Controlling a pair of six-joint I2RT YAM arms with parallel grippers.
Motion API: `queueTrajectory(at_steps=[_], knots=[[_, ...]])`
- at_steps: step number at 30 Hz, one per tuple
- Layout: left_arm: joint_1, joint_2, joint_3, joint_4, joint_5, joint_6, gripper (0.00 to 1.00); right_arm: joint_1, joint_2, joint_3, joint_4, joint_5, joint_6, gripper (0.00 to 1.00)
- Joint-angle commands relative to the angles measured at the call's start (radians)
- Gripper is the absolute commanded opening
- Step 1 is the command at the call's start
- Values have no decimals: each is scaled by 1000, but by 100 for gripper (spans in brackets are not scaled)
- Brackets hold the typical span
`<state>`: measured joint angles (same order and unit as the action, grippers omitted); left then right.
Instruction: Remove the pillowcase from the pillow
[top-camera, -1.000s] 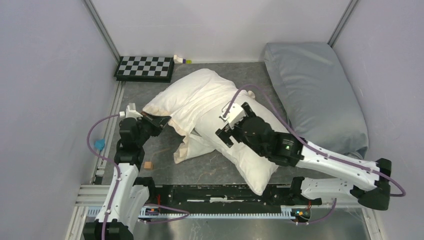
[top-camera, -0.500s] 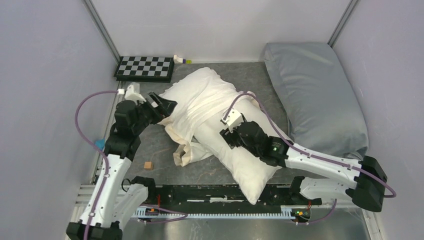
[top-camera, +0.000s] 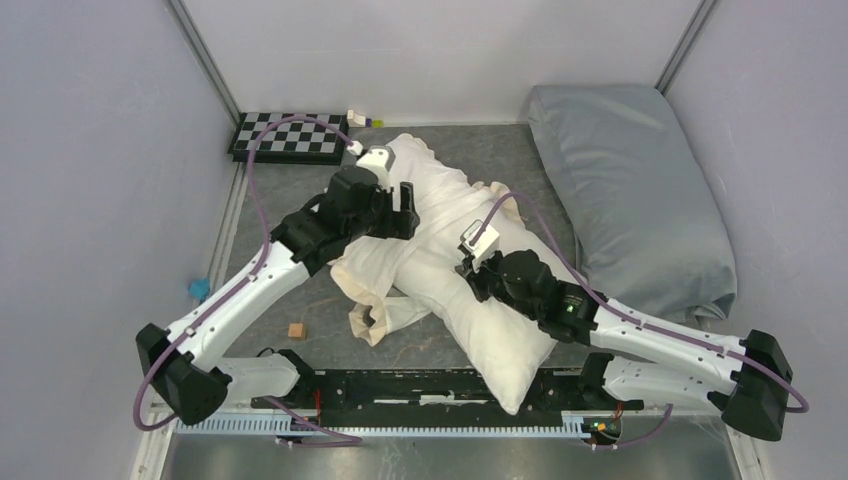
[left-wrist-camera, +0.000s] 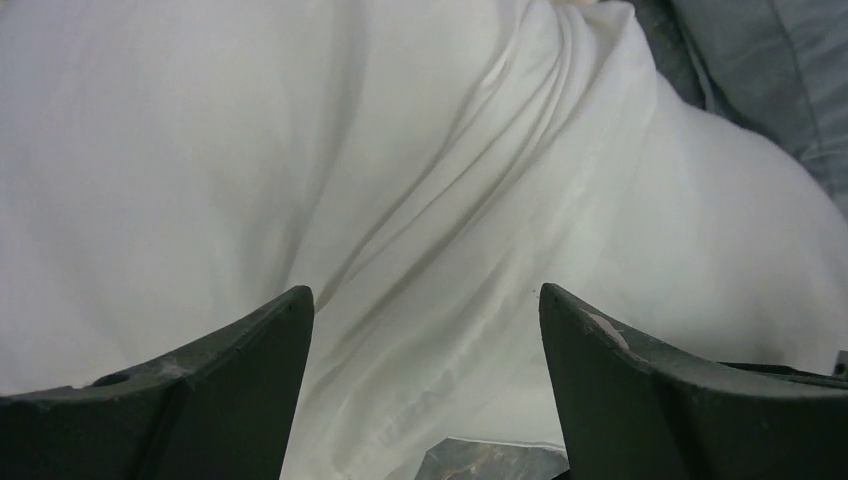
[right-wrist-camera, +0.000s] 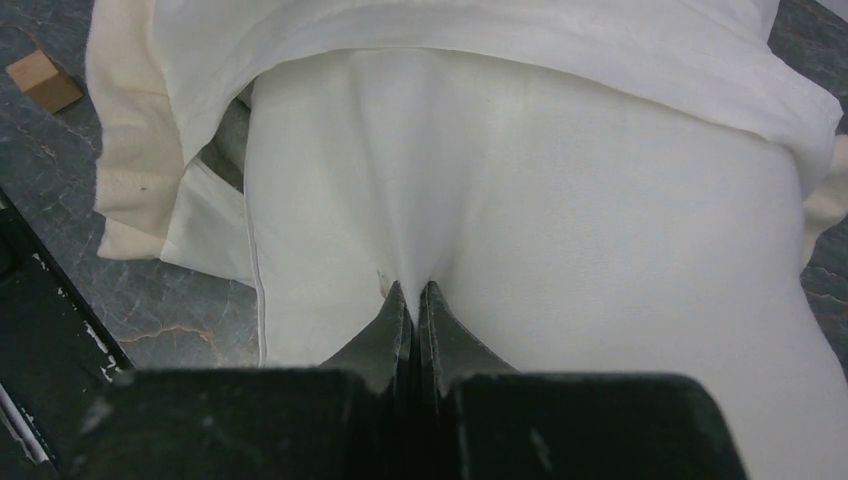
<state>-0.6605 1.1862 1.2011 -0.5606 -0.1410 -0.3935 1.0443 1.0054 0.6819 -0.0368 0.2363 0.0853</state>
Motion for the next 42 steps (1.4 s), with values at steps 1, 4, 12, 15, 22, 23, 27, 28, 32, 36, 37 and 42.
queueTrajectory(at_steps=[1, 4, 12, 15, 22, 23, 27, 28, 32, 36, 37, 42], knots=[[-65, 49, 65, -30, -56, 97, 88, 3, -48, -20, -32, -79, 19, 0], [-115, 88, 86, -20, -47, 138, 89, 4, -61, -20, -45, -76, 17, 0], [-171, 148, 96, 42, -48, 202, 91, 4, -73, -18, -55, -93, 14, 0], [-171, 212, 136, -11, -114, 230, 88, 3, -87, -21, -58, -92, 13, 0], [-57, 286, 194, -92, -245, 191, 85, 3, -108, 3, -123, -53, 16, 0], [-14, 287, 192, -87, -209, 162, 81, 3, -115, 5, -135, -44, 17, 0], [152, 256, 164, -45, -220, 88, 59, 3, -154, -1, -169, -15, 38, 0], [193, 240, 148, -30, -219, 72, 54, 3, -169, -1, -180, -3, 46, 0], [338, 180, 80, 56, -182, 18, 41, 3, -223, 1, -240, 92, 72, 0], [369, 148, 31, 96, -176, -12, 37, 4, -282, -1, -280, 207, 106, 0], [369, 143, 19, 105, -173, -17, 36, 3, -301, -3, -281, 228, 111, 0], [375, 126, -17, 131, -162, -37, 36, 3, -353, -10, -261, 246, 115, 0]])
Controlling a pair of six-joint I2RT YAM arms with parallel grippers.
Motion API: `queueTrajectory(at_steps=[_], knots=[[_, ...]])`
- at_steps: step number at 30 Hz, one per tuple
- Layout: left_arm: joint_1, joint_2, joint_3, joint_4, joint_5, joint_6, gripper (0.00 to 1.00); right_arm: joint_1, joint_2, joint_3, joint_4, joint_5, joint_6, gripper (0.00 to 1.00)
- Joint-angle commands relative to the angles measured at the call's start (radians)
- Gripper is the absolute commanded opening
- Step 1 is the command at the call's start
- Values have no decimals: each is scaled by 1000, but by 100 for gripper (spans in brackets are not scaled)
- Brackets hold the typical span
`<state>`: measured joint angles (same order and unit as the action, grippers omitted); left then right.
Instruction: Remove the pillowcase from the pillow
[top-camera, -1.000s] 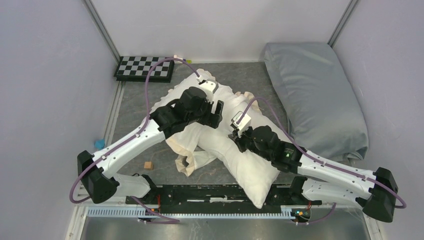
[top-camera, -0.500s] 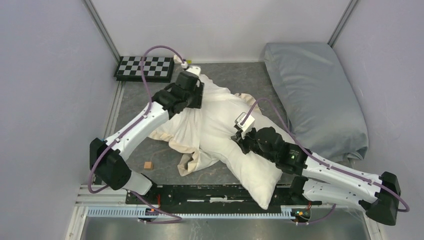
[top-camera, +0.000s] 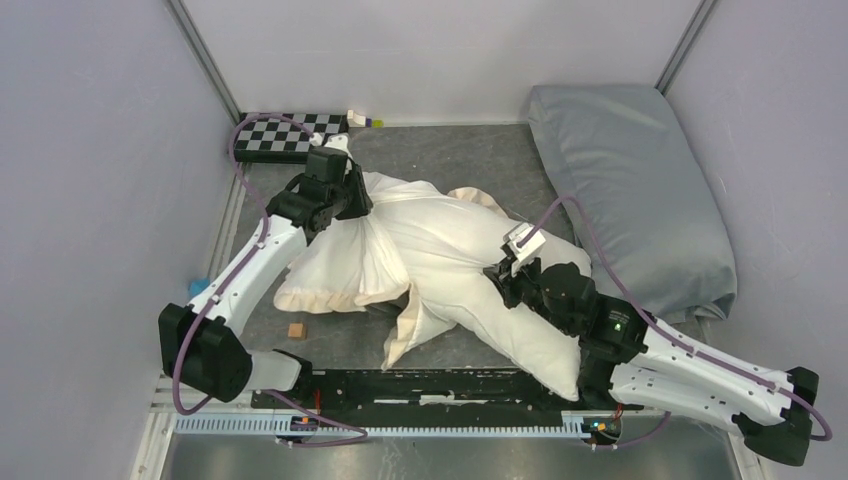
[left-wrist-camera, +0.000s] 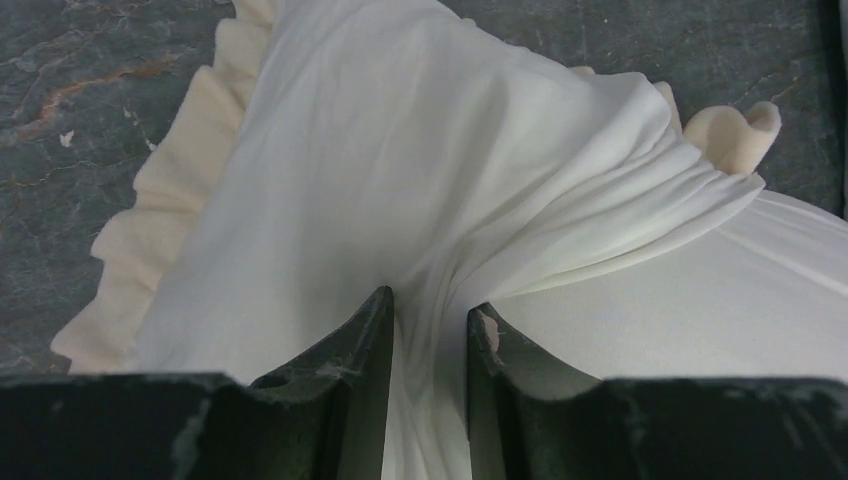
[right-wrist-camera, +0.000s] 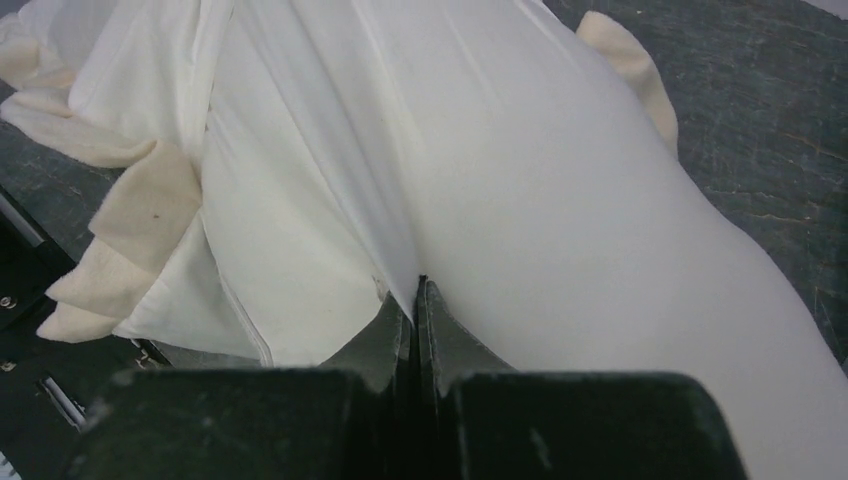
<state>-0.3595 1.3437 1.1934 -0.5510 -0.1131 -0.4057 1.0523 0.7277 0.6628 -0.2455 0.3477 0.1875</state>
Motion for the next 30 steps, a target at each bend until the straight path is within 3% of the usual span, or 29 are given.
queueTrajectory(at_steps=[1, 2, 4, 6, 9, 12, 17, 25, 30], knots=[[74, -33, -10, 126, -165, -26, 36, -5, -76, 13, -42, 93, -6, 6], [73, -39, -13, 136, -117, -30, 34, -5, -67, 20, -34, 44, -29, 17], [72, -50, -32, 175, 0, -51, 33, -5, -30, 64, -48, -34, -75, 50], [70, -59, -50, 202, 93, -87, 33, -5, 22, 121, -82, -49, -104, 76], [67, -64, -65, 209, 196, -110, 34, -5, 74, 197, -108, -65, -154, 98], [68, -93, -76, 189, 246, -103, 42, -4, 152, 281, -146, -110, -201, 98], [67, -235, -110, 96, 203, -99, 75, 1, 268, 364, -144, -160, -247, 98], [67, -430, -153, -103, 283, -81, 87, 8, 394, 295, -74, -185, -267, 98], [67, -545, -202, -230, 412, -61, 92, 8, 419, 182, -21, -151, -252, 98]])
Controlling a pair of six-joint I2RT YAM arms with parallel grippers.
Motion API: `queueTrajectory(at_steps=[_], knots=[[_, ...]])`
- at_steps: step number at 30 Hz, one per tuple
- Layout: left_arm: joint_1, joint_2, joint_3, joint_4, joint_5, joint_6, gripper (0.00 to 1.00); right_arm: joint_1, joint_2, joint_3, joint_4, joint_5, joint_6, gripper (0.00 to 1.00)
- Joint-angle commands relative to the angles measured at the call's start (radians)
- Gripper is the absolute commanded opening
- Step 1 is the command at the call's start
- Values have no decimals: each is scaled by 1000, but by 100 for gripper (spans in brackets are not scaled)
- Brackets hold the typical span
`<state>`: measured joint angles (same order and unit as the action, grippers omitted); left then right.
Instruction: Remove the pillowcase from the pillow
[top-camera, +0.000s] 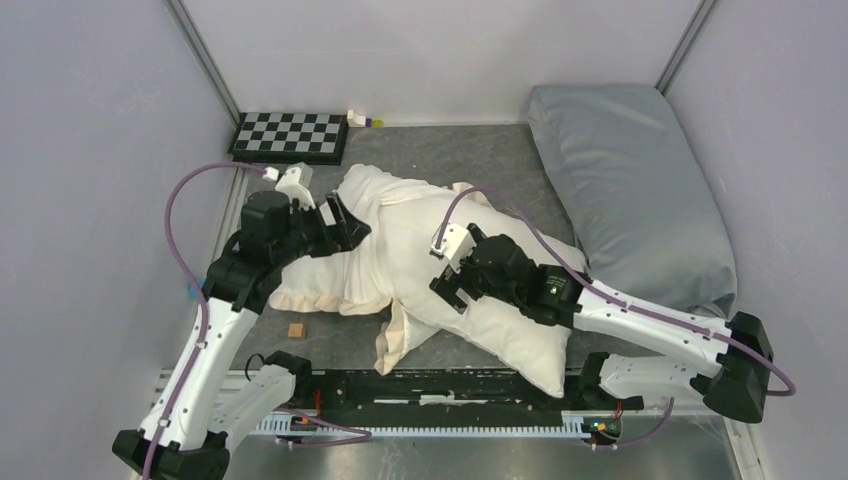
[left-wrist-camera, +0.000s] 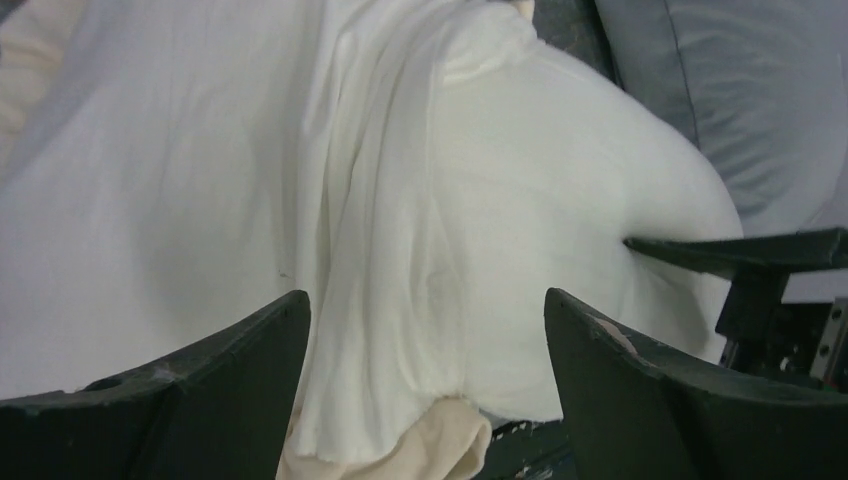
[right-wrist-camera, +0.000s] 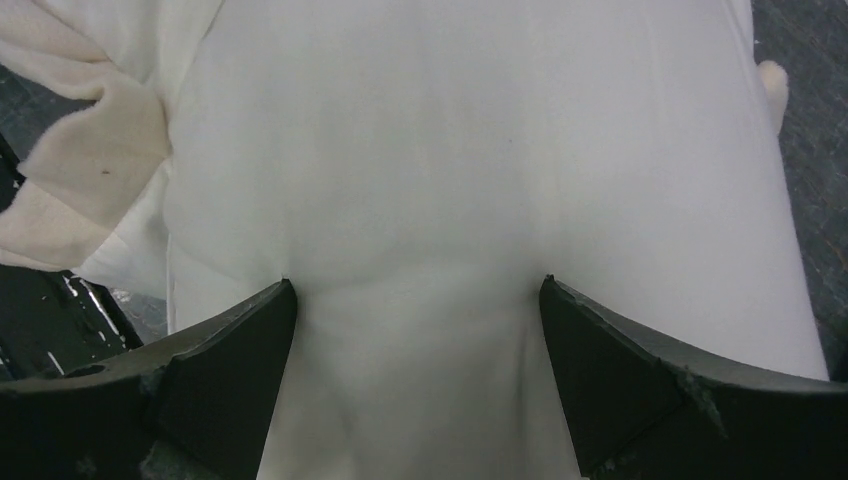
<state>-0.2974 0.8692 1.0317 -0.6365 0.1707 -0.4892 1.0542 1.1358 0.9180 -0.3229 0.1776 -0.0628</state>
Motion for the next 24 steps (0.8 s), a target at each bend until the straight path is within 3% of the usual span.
queueTrajectory(at_steps=[1, 4, 5, 10, 11, 16, 24], knots=[[5, -90, -53, -179, 134, 22, 95, 5, 13, -99, 80, 25, 5, 98], [4, -146, -106, -224, 139, -11, 100, 6, 32, -162, 129, 49, 31, 98], [4, -161, -132, -222, 141, -37, 100, 5, 41, -178, 139, 55, 38, 92], [-24, -204, -237, -167, 111, -128, 100, 4, 53, -198, 184, 57, 88, 8], [-48, -213, -241, -164, 79, -121, 100, 5, 48, -198, 190, 56, 93, 0], [-293, -206, -202, -230, -206, -125, 100, 4, 17, -188, 206, 29, 102, 0], [-564, -31, -203, -172, -434, -241, 100, 4, -21, -157, 194, 34, 119, 0]])
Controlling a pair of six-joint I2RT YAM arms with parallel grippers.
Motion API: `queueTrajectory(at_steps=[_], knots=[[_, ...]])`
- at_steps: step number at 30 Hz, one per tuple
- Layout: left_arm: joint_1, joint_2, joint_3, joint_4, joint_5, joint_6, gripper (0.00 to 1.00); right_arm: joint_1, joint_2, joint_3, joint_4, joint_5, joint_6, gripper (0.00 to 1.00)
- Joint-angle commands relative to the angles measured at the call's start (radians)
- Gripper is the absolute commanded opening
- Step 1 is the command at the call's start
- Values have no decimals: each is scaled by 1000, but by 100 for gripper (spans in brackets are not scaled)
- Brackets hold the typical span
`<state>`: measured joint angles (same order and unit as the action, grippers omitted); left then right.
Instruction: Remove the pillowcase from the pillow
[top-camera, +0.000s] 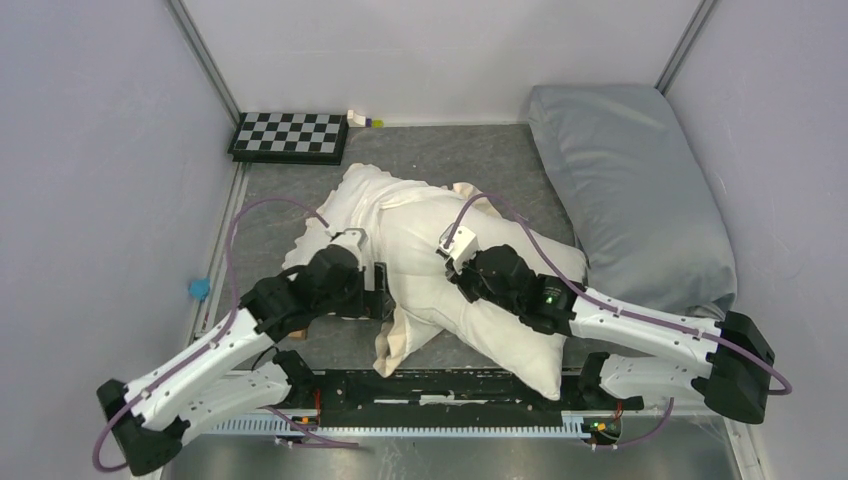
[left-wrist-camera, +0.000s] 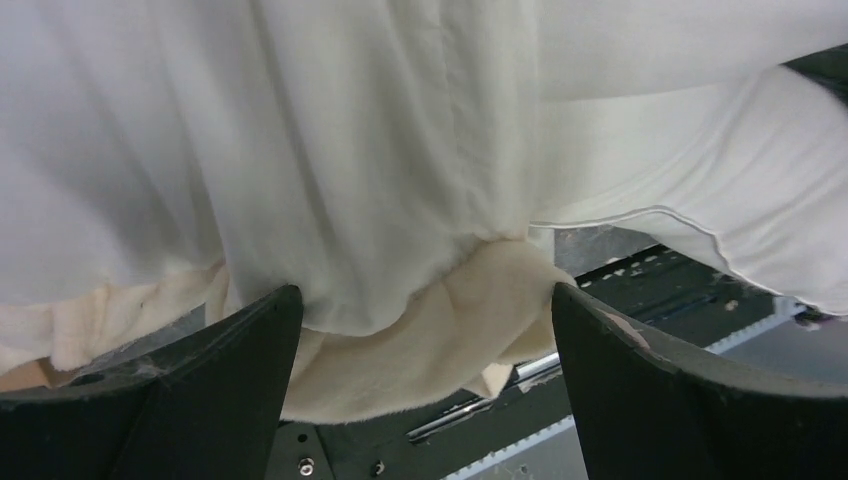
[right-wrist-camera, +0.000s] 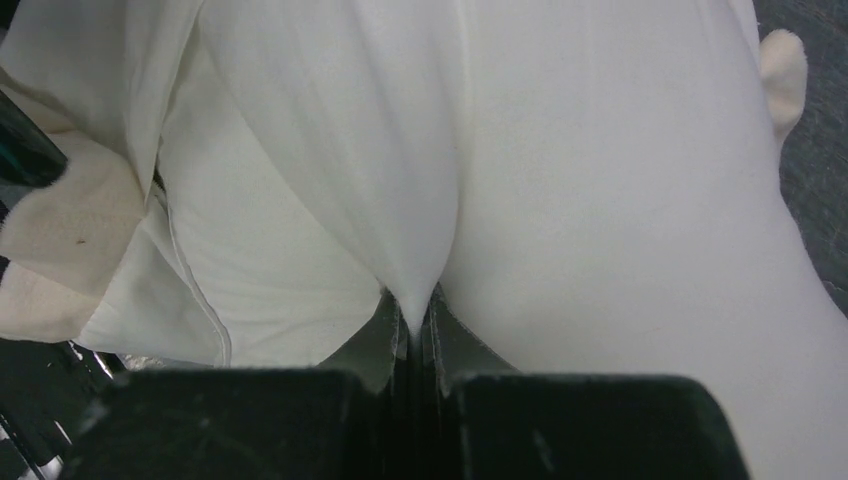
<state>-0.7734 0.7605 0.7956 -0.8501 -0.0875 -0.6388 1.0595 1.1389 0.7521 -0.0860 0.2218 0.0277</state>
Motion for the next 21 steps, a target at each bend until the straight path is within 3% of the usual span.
queueTrajectory(at_steps=[1, 10, 17, 21], knots=[[-98, 87, 29, 50, -179, -101, 100, -1, -28, 14, -49, -7, 29, 0], [-108, 143, -80, 141, -145, -142, 98, -1, -60, 35, -63, 31, 40, 0], [-102, 24, -185, 182, -272, -209, 67, -36, -91, 66, -143, 195, 79, 0], [-63, -60, -223, 179, -371, -223, 43, -108, -136, 71, -185, 210, 89, 0]])
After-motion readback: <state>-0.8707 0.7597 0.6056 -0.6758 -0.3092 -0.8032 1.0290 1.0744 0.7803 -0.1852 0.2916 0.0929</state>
